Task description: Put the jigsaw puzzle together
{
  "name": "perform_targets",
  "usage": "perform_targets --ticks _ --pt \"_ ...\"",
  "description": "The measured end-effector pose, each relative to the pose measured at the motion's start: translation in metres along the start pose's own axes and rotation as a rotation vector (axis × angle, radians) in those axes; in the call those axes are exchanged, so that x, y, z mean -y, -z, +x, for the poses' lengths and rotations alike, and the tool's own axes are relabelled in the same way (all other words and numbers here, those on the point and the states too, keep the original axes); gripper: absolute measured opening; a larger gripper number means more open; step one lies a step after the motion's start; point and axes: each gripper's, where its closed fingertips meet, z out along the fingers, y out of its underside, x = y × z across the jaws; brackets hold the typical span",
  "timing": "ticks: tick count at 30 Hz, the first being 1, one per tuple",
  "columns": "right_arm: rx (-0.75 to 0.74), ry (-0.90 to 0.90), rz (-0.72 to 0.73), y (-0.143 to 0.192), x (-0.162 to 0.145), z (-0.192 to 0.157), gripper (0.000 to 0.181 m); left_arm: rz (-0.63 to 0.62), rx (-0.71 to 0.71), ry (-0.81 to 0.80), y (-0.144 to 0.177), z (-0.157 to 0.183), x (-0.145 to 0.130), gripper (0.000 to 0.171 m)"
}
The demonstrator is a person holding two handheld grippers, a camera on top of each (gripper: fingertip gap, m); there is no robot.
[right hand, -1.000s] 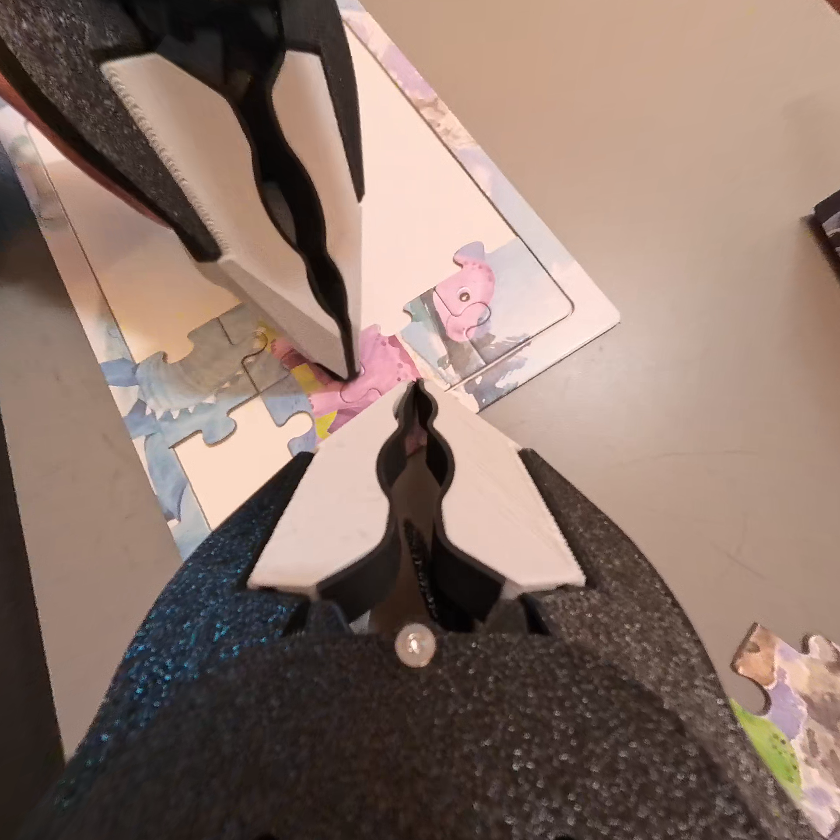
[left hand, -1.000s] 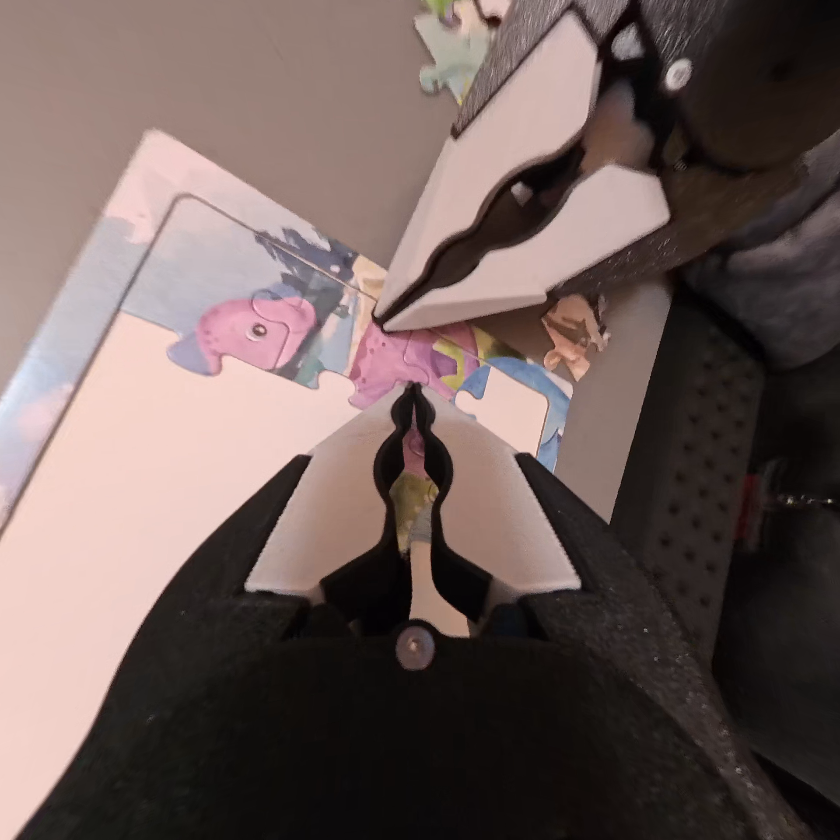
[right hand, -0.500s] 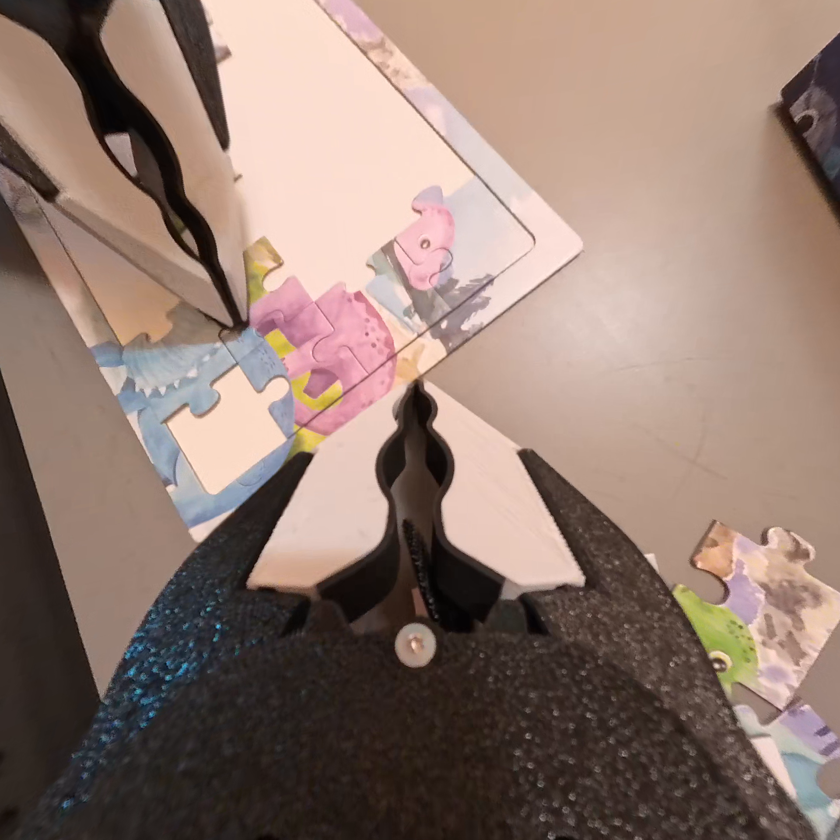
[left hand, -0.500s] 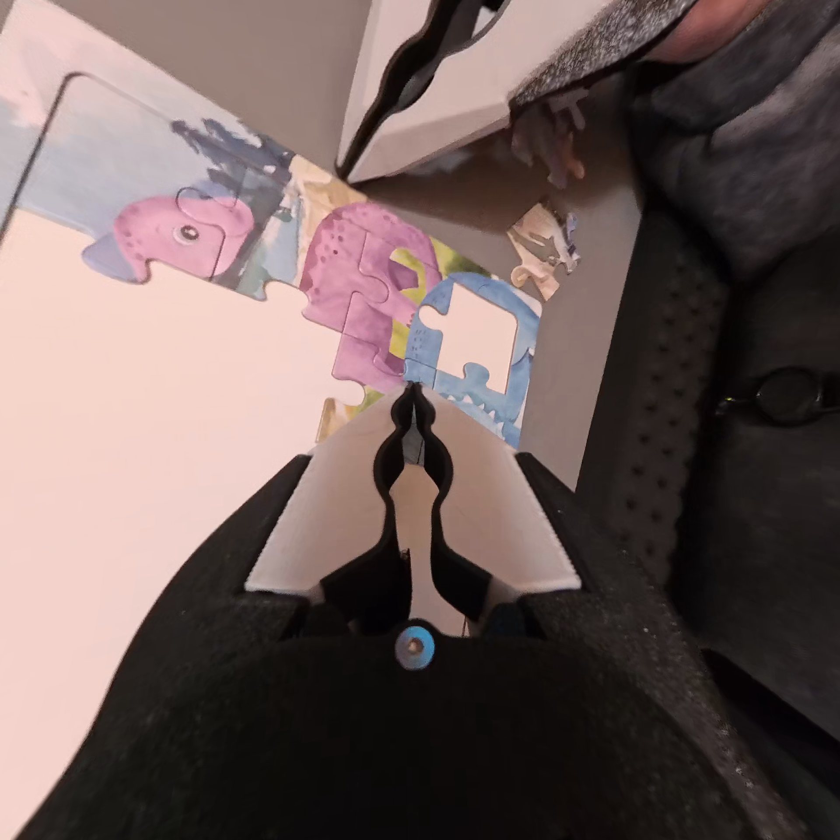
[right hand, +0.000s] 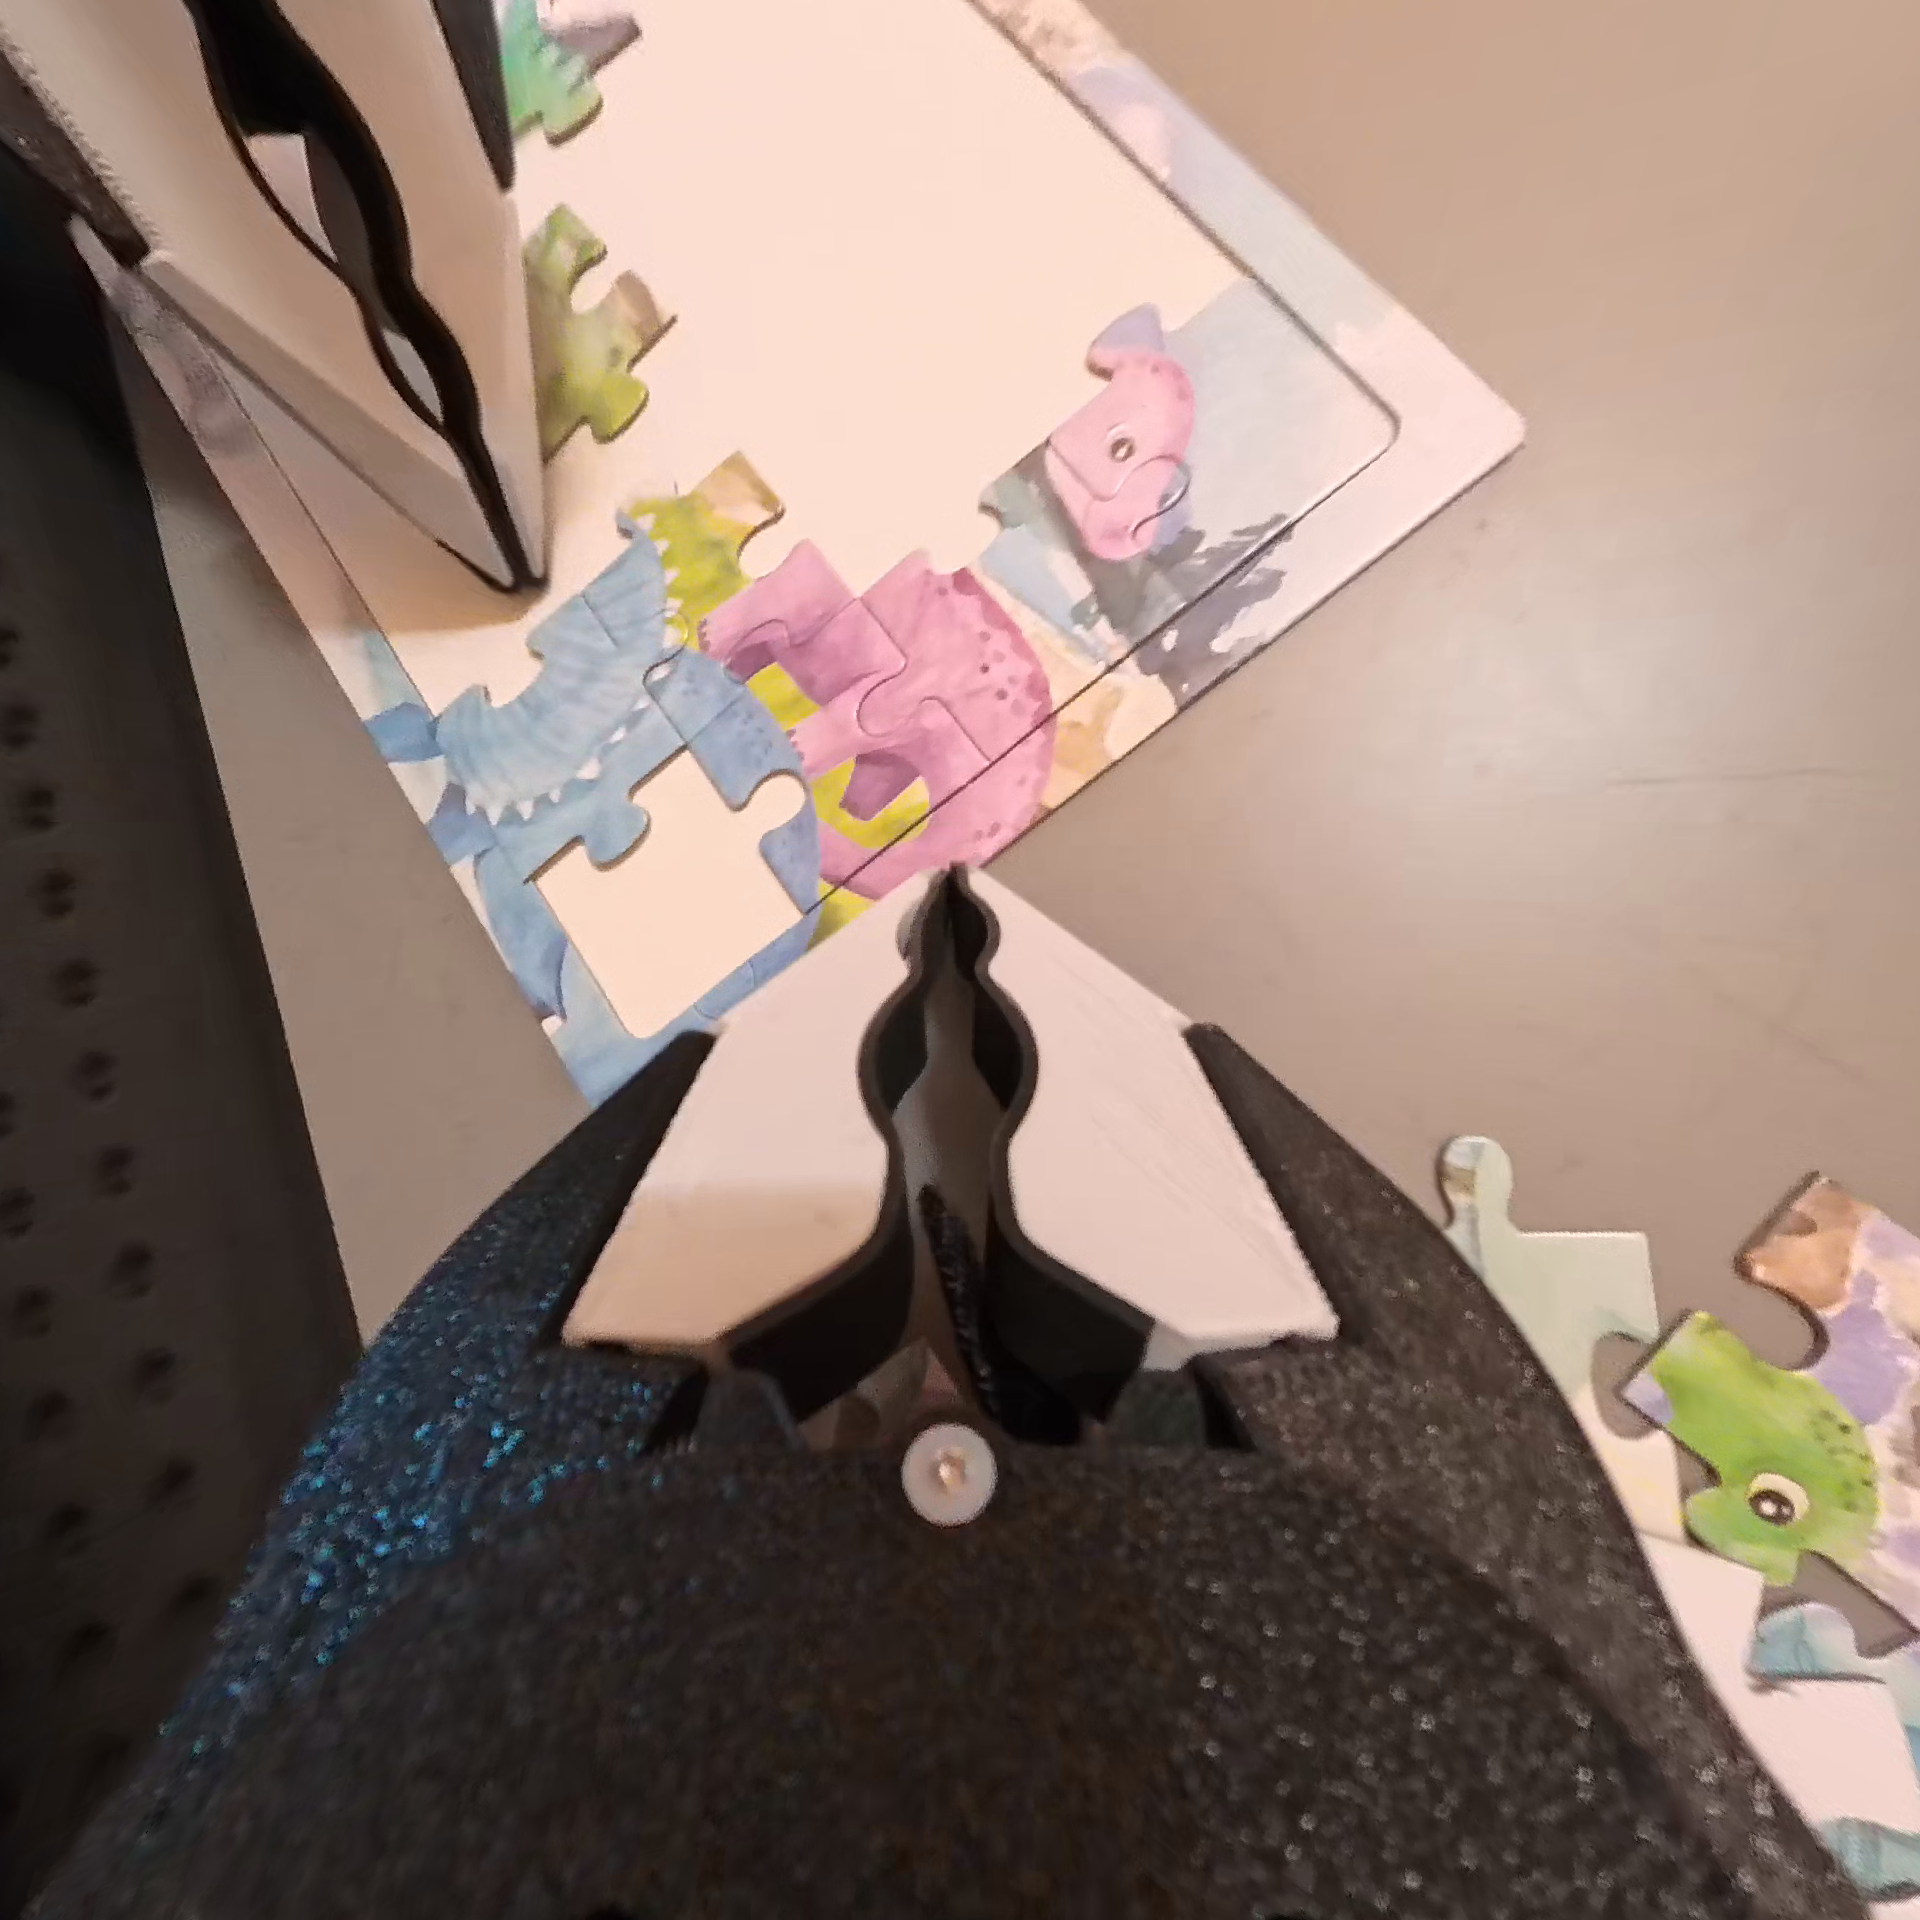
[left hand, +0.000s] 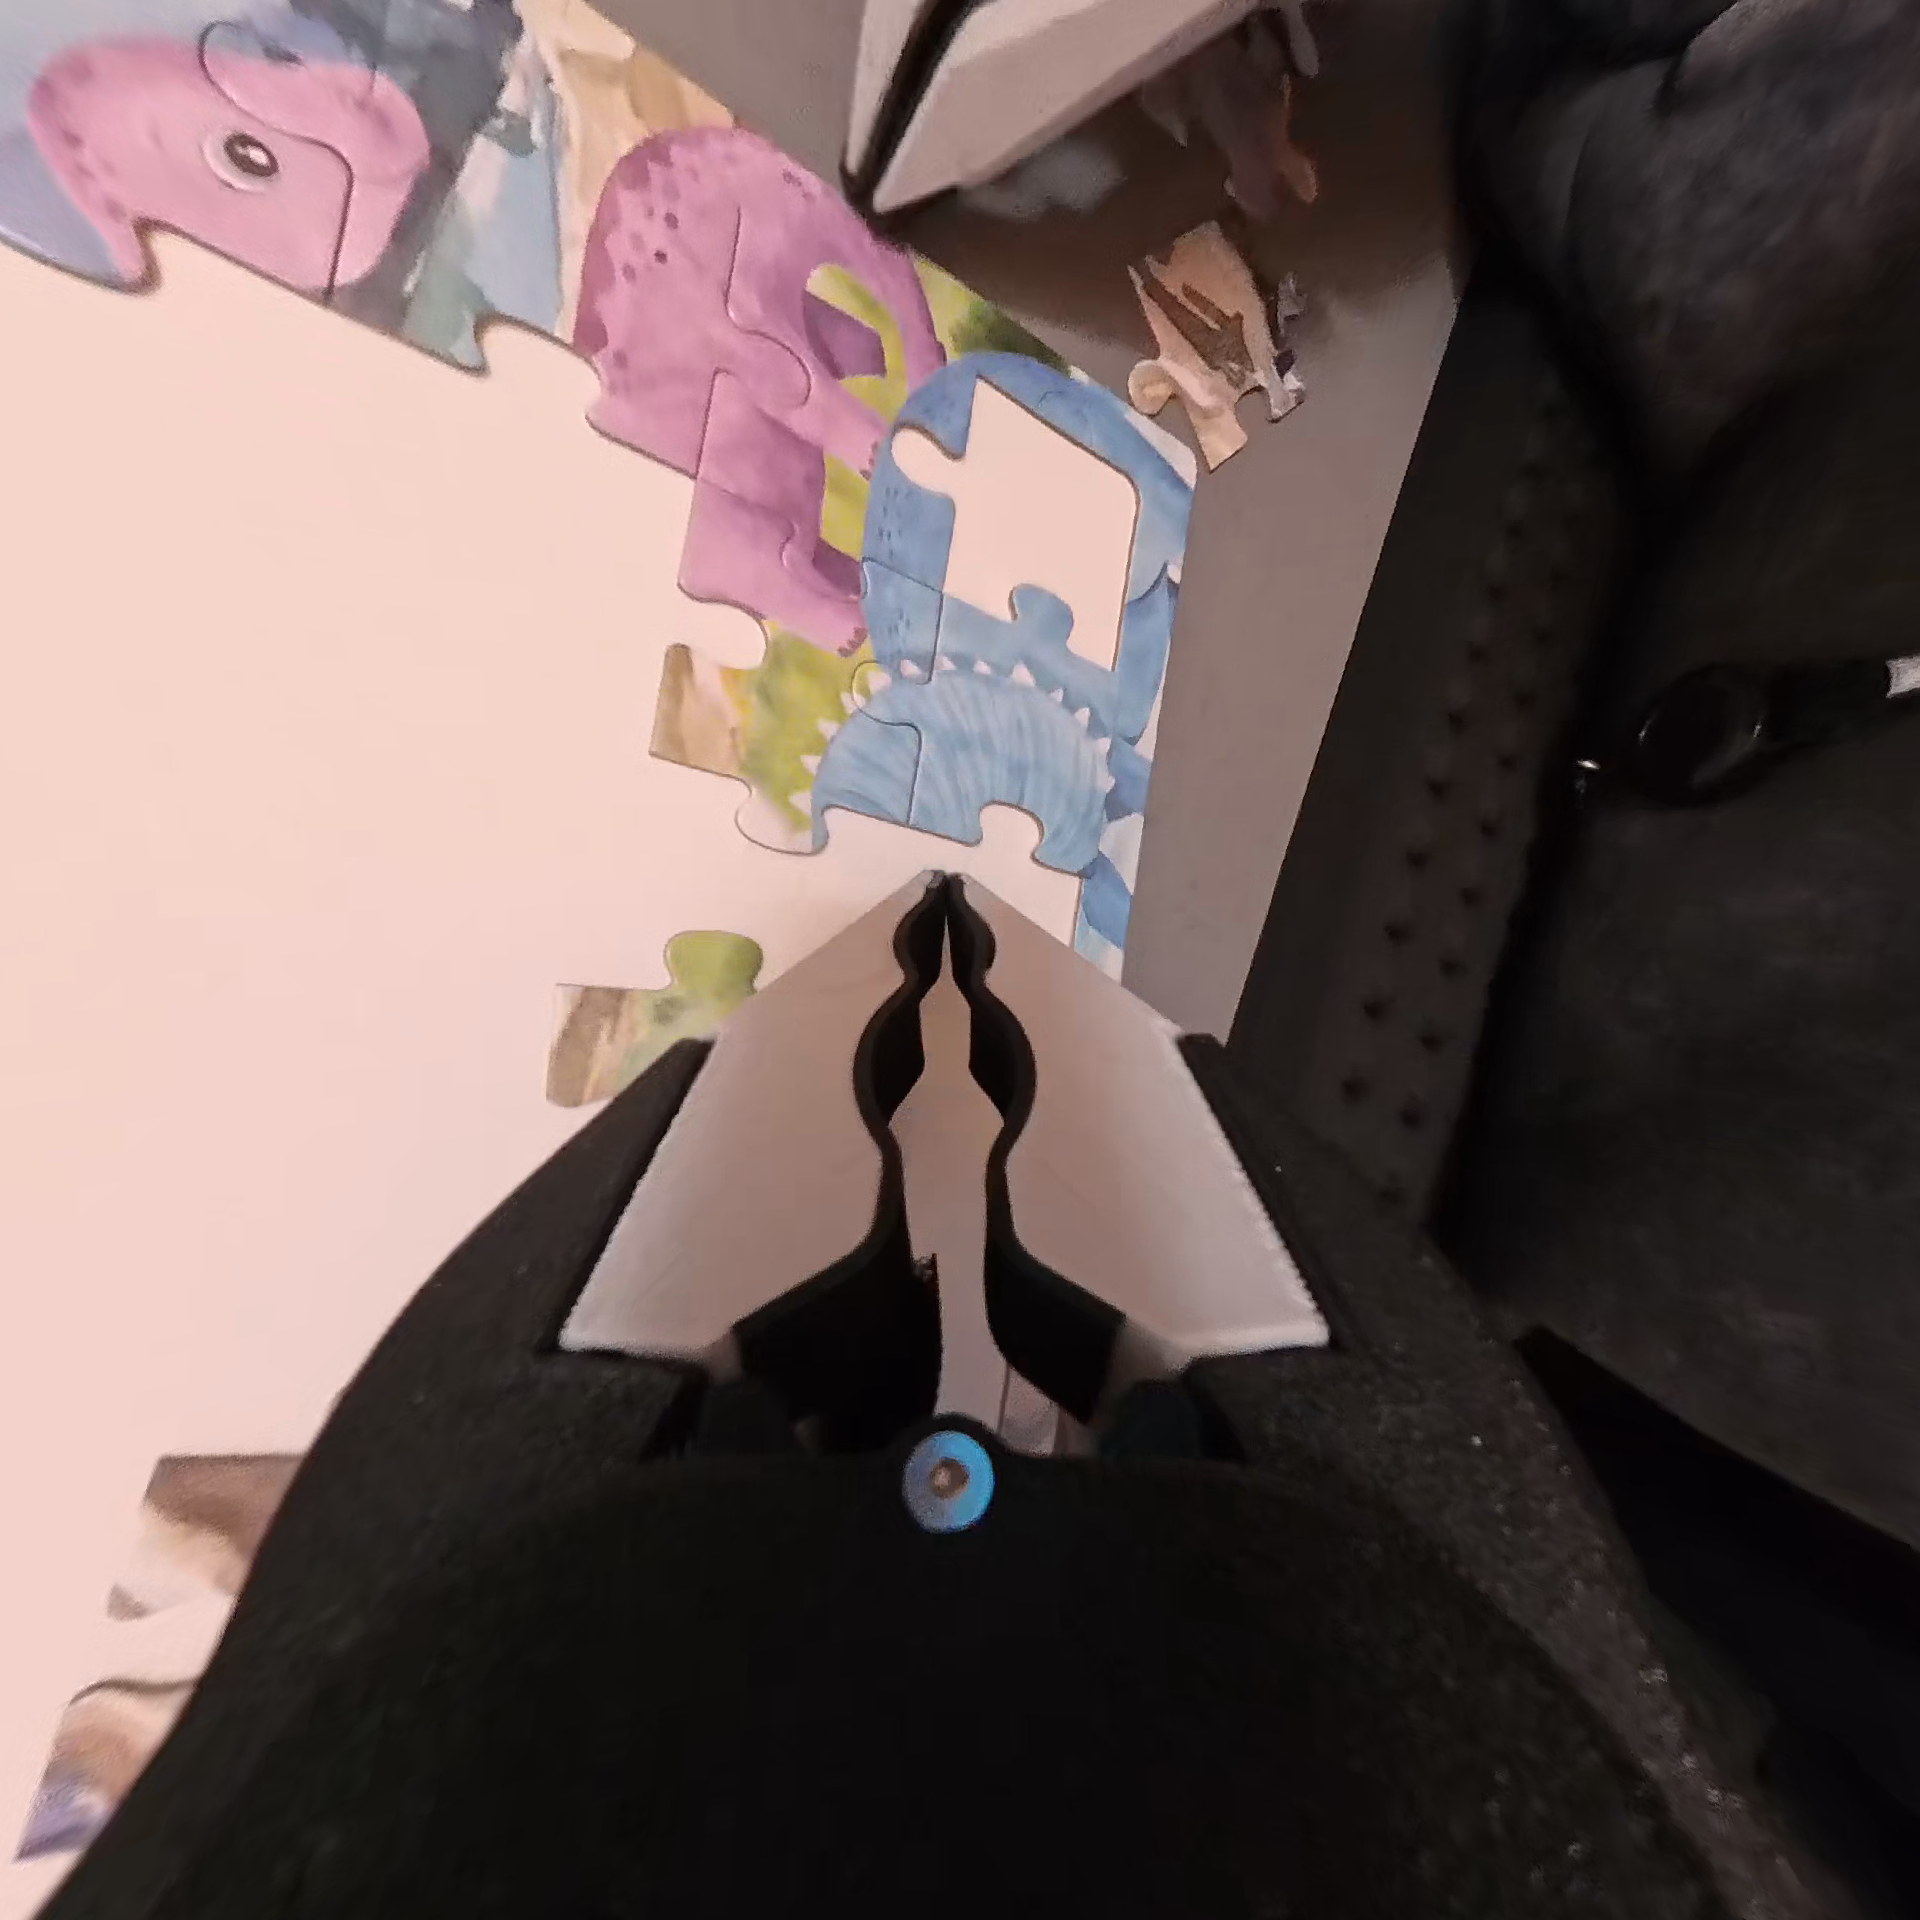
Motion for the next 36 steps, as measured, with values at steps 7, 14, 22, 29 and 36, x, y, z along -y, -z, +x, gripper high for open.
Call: perform_targets --ticks 7,14,22,29,36 --pt "0.026 -0.027 0.023 -0.002 0.003 -0.001 0.0 0.009 0.017 -0.002 -0.002 -0.001 0.005 0.0" --pt "0.215 0.074 0.069 0.004 0.015 -0.048 0.0 0.055 -0.004 -0.062 -0.013 0.026 0.022 0.0" --pt "0.347 0.181 -0.038 -0.024 -0.001 -0.095 0.0 0.064 0.036 -0.01 -0.026 0.022 0.017 0.0" --pt "0.334 0.202 -0.038 -0.024 -0.001 -0.094 0.0 0.061 0.089 -0.033 -0.017 0.033 0.002 0.0" --pt "0.318 0.208 -0.044 -0.023 -0.001 -0.093 0.0 0.075 0.119 -0.003 -0.023 0.03 0.0 0.0"
